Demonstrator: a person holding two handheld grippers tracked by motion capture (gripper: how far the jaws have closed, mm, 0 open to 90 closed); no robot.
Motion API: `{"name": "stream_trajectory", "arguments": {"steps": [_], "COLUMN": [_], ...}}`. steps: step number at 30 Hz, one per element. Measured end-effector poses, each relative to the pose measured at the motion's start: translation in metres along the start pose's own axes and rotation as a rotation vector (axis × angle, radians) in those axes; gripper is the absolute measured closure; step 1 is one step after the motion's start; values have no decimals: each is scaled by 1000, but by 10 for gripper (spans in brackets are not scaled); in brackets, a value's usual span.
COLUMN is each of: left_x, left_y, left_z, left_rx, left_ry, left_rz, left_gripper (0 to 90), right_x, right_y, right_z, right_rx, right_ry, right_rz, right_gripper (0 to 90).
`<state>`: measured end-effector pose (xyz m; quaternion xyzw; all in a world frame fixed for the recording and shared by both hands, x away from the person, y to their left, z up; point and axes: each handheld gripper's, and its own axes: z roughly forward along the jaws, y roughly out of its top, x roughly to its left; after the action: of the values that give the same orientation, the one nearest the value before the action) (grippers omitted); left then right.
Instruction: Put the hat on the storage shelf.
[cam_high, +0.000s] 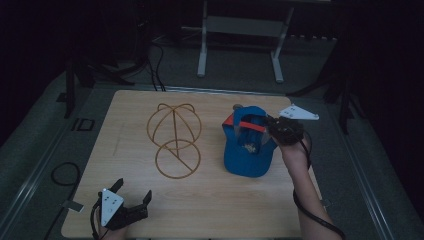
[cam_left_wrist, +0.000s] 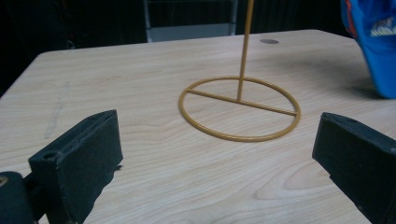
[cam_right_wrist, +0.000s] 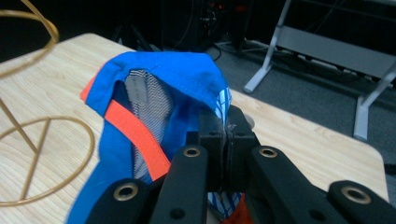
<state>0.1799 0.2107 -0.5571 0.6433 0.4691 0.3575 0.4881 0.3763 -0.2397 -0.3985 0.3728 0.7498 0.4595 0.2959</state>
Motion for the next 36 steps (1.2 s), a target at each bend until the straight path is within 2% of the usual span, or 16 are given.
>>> {"name": "stream_trajectory", "arguments": {"steps": [4, 6, 9, 15, 19, 25, 32, 36], "left_x": [-4, -7, -14, -34, -46, -58, -70, -78], "left_y": [1, 2, 8, 29, 48, 81, 123, 141], "left_z": [2, 1, 3, 8, 8, 7, 7, 12], "left_rx": [29, 29, 59, 113, 105, 90, 41, 30], "left_ry": [-22, -60, -101, -199, -257, -315, -353, -371], "left_rz": [17, 37, 54, 34, 39, 51, 91, 128], "left_gripper": [17, 17, 17, 17, 17, 17, 17, 17], "right_x": [1, 2, 3, 9, 14, 26, 50, 60], "right_y": [7, 10, 14, 21, 23, 24, 20, 17], "right_z": [-12, -19, -30, -51, -63, -78, -90, -94], "right_rx": [-22, -40, -65, -96, -116, -139, -163, -171], "right_ry": [4, 12, 21, 26, 32, 66, 120, 148], "right_rz": [-9, -12, -18, -44, -60, -74, -112, -119], "right_gripper": [881, 880, 880, 881, 881, 881, 881, 881]}}
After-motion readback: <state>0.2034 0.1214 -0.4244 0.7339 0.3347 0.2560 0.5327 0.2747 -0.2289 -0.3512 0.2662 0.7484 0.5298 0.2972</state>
